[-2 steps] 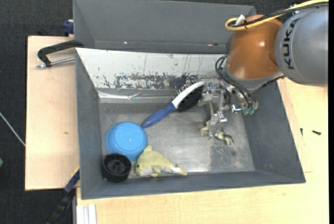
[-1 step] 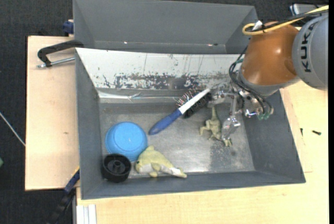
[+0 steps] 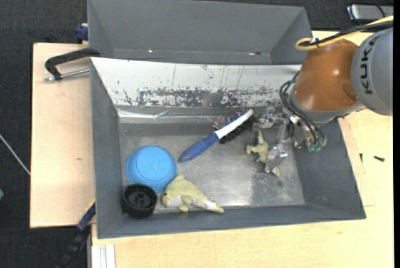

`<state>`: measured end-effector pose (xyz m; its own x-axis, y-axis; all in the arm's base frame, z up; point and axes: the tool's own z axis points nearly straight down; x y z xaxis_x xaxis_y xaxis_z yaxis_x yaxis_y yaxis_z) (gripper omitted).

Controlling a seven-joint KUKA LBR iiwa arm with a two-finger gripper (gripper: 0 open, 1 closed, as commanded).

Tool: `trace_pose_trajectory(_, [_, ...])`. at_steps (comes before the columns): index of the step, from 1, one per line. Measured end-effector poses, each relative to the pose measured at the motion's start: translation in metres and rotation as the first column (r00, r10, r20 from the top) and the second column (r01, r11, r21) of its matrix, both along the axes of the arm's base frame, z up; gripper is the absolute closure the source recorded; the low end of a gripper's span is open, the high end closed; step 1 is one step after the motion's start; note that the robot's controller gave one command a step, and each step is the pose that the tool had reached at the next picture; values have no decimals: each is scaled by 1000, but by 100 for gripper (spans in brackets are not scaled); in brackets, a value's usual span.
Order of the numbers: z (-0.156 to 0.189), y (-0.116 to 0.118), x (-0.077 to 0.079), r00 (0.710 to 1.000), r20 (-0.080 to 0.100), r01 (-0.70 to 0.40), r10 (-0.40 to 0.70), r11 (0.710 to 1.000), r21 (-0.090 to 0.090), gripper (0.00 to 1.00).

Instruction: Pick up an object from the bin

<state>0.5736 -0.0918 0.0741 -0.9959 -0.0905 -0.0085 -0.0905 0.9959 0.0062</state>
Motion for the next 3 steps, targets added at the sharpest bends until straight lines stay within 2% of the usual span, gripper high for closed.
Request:
trace_pose_trajectory(1, [2, 2, 2, 1000, -2, -2, 2, 1000, -5, 0])
trace_pose_trajectory(2, [2, 1, 2, 1000, -2, 1, -1, 1000, -6, 100])
trace_pose_trajectory(3, [2, 2, 3, 1000, -3, 2, -2, 1000, -6, 100])
